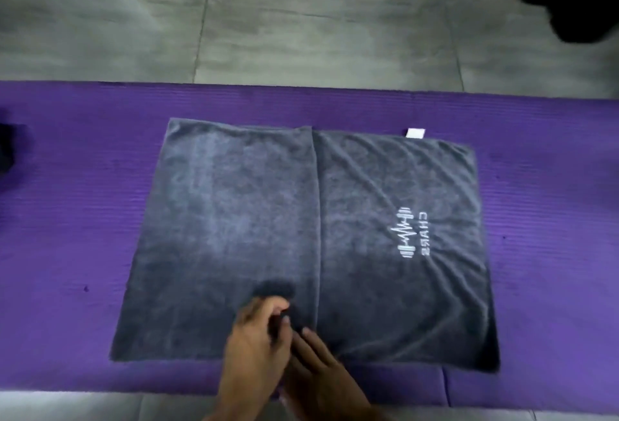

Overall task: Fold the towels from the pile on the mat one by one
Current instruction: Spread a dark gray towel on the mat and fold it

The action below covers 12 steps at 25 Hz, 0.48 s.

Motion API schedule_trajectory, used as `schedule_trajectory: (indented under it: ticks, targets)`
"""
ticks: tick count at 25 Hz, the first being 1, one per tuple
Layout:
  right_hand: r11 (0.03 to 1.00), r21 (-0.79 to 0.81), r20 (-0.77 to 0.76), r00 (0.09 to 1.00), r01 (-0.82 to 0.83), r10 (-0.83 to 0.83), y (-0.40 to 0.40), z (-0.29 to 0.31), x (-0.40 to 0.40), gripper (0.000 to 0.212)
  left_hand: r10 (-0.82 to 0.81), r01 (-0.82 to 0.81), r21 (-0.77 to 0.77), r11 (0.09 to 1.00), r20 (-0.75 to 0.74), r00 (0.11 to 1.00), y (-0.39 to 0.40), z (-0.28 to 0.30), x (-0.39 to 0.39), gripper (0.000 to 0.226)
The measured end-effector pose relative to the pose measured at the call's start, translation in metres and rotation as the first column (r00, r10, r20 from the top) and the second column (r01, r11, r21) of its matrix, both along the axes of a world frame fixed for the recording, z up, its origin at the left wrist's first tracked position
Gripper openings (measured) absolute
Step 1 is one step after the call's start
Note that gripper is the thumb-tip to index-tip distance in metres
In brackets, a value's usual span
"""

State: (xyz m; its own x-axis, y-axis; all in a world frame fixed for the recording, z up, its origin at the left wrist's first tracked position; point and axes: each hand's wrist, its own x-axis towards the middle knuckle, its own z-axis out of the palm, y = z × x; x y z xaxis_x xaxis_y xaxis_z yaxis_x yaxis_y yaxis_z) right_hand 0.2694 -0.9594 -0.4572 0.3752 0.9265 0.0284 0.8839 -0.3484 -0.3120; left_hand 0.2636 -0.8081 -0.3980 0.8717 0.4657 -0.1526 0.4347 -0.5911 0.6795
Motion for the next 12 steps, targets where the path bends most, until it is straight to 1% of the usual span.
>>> schedule_trajectory:
  ticks: [2, 3, 4, 6, 8, 10, 11, 12]
  targets:
    - [0.993, 0.071, 0.019, 0.995, 0.099, -0.101, -0.044, 0.004, -0.005, 0.034, -0.114, 0.117, 0.044, 0.992, -0.063, 0.992, -0.029, -0.011, 0.015, 0.021]
    - [0.978, 0.100, 0.022, 0.982, 0.184, -0.187, -0.066, 0.010, 0.003, 0.033, -0.173, 0.182, 0.101, 0.978, -0.095, 0.980, -0.039, -0.016, 0.016, 0.027]
    - [0.948, 0.123, 0.020, 0.954, 0.294, -0.299, -0.091, 0.015, 0.014, 0.033, -0.199, 0.218, 0.133, 0.967, -0.143, 0.970, -0.046, -0.016, 0.016, 0.037]
    - [0.831, 0.135, 0.040, 0.835, 0.540, -0.549, -0.141, 0.018, 0.036, 0.035, -0.175, 0.211, 0.219, 0.953, -0.173, 0.969, -0.055, -0.013, 0.012, 0.051]
    - [0.709, 0.046, 0.066, 0.706, 0.704, -0.705, -0.180, 0.018, 0.049, 0.038, -0.136, 0.185, 0.283, 0.941, -0.181, 0.974, -0.059, -0.013, 0.003, 0.064]
    - [0.603, -0.022, 0.098, 0.602, 0.797, -0.792, -0.194, 0.025, 0.052, 0.035, -0.124, 0.173, 0.295, 0.940, -0.178, 0.976, -0.063, -0.015, -0.006, 0.079]
    - [0.581, -0.031, 0.092, 0.581, 0.814, -0.809, -0.189, 0.032, 0.056, 0.035, -0.120, 0.172, 0.311, 0.935, -0.179, 0.976, -0.065, -0.015, -0.010, 0.086]
    - [0.583, -0.020, 0.069, 0.583, 0.812, -0.810, -0.176, 0.041, 0.064, 0.035, -0.117, 0.172, 0.326, 0.929, -0.183, 0.976, -0.067, -0.015, -0.012, 0.090]
